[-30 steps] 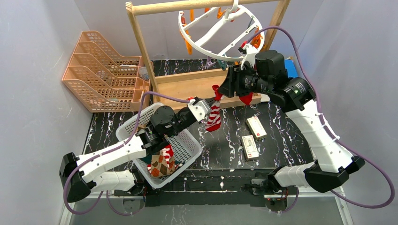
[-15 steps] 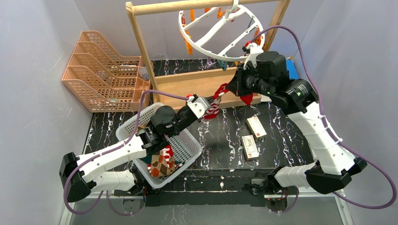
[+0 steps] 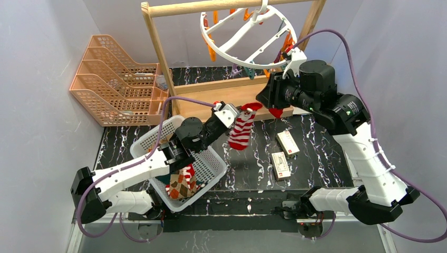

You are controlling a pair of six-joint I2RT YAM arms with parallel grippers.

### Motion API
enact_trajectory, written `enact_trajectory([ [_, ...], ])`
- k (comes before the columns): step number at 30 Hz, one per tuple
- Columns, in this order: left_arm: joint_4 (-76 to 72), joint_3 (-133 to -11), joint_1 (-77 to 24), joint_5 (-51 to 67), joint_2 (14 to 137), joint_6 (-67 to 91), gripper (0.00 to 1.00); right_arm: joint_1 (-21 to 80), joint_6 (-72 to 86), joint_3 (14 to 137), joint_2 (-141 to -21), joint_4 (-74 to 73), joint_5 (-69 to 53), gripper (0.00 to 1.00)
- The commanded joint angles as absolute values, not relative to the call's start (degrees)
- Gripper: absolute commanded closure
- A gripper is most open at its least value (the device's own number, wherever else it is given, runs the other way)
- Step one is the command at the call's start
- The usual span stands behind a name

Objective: Clip the socks to the hanger
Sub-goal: Adjust the sock, then open the clamp at the hanger.

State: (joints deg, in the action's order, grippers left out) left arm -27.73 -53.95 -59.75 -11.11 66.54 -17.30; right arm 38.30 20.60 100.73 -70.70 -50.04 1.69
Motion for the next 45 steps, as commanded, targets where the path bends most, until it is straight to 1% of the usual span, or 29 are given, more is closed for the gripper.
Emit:
enact_trajectory([
  [1, -30.78, -56.34, -59.68, -9.50, 66.87, -16.96, 1.00, 38.14, 19.20, 104.80, -69.33, -49.75, 3.12, 0.48],
  [4, -31.09, -56.49, -59.68, -8.82, 67.00, -17.01, 1.00, 38.16, 18.37, 105.10, -68.62, -49.90, 6.22, 0.42],
  [6, -31.16, -56.66, -59.68, -8.79, 67.27, -16.97, 1.00, 38.21, 17.94, 103.48, -67.39, -48.13, 10.76, 0.41],
  [10, -31.33, -57.52, -59.68, -9.25, 68.33, -16.43, 1.00, 38.14, 13.83, 94.82, -61.43, -37.16, 17.80, 0.40],
  [12, -31.20, -58.10, -59.68, -9.35, 68.98, -16.03, 1.00, 38.15, 11.76, 93.64, -60.47, -34.81, 21.39, 0.40],
  [14, -31.16, -58.67, -59.68, -9.64, 69.61, -15.14, 1.00, 38.14, 9.81, 93.35, -60.81, -34.00, 24.53, 0.37],
  [16, -30.88, -59.23, -59.68, -10.03, 70.19, -14.06, 1.00, 38.06, 8.16, 91.87, -60.57, -31.98, 24.93, 0.35],
  [24, -30.88, -59.18, -59.68, -11.77, 71.25, -11.73, 1.00, 38.11, 4.00, 78.54, -57.56, -14.93, 23.42, 0.28],
  [30, -31.58, -57.49, -59.68, -13.16, 70.95, -12.98, 1.00, 38.13, 3.87, 73.89, -57.46, -6.77, 23.73, 0.22],
  [36, -32.96, -55.70, -59.68, -13.40, 70.92, -13.10, 1.00, 38.31, 3.18, 67.36, -55.69, 3.37, 26.72, 0.21],
  [42, -33.48, -55.14, -59.68, -13.62, 71.17, -13.34, 1.00, 39.76, 2.23, 65.58, -56.23, 8.39, 28.66, 0.23],
  [45, -33.49, -55.00, -59.68, -13.62, 71.19, -13.36, 1.00, 41.30, 1.85, 66.67, -57.75, 8.21, 30.00, 0.23],
])
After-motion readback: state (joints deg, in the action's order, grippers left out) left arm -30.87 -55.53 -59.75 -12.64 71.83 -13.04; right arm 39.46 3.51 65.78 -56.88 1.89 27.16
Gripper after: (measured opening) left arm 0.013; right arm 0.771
